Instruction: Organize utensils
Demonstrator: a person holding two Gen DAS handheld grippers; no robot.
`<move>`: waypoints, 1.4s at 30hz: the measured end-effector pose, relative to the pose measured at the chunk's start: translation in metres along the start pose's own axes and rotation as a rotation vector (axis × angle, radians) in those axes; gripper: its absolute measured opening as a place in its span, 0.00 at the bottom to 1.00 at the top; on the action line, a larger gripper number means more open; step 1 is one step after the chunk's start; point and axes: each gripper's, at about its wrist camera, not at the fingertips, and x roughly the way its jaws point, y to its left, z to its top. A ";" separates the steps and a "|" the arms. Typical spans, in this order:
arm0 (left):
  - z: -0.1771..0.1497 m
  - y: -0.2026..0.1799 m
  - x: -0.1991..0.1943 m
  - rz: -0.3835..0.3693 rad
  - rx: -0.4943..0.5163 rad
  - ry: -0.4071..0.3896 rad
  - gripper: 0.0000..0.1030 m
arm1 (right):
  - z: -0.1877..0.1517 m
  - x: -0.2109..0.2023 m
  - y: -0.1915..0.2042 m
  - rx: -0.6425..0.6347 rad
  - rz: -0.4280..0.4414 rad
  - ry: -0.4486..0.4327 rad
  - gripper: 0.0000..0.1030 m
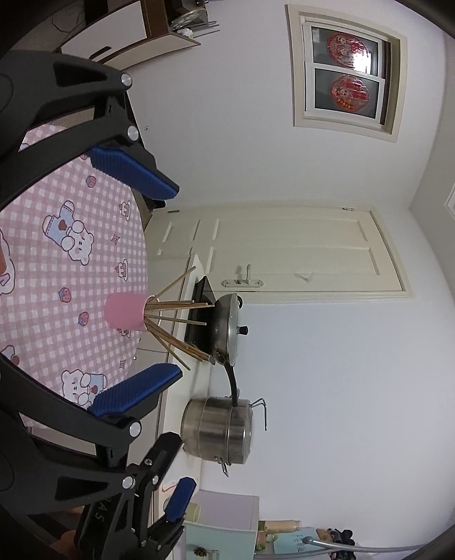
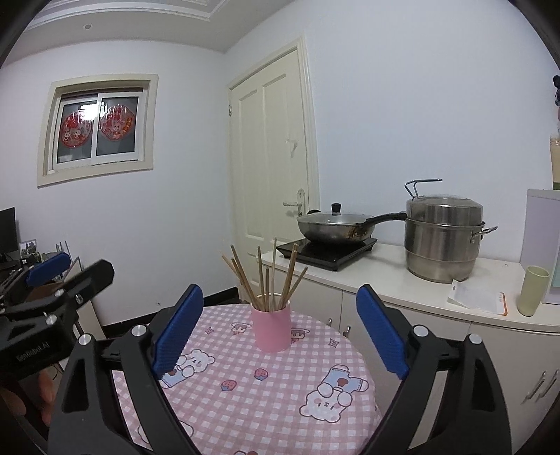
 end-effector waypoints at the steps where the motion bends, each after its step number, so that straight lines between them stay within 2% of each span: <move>1: 0.001 0.000 -0.001 0.007 0.002 -0.005 0.92 | 0.000 -0.002 0.001 0.000 -0.002 -0.004 0.84; 4: 0.002 0.002 -0.005 0.006 -0.012 -0.015 0.92 | 0.000 -0.009 0.004 -0.007 -0.013 -0.030 0.91; 22: 0.000 0.002 -0.009 0.065 0.008 -0.010 0.94 | 0.003 -0.025 0.012 -0.008 -0.030 -0.052 0.92; 42: 0.003 0.010 -0.013 0.078 -0.011 -0.012 0.94 | 0.007 -0.028 0.020 -0.023 -0.034 -0.063 0.92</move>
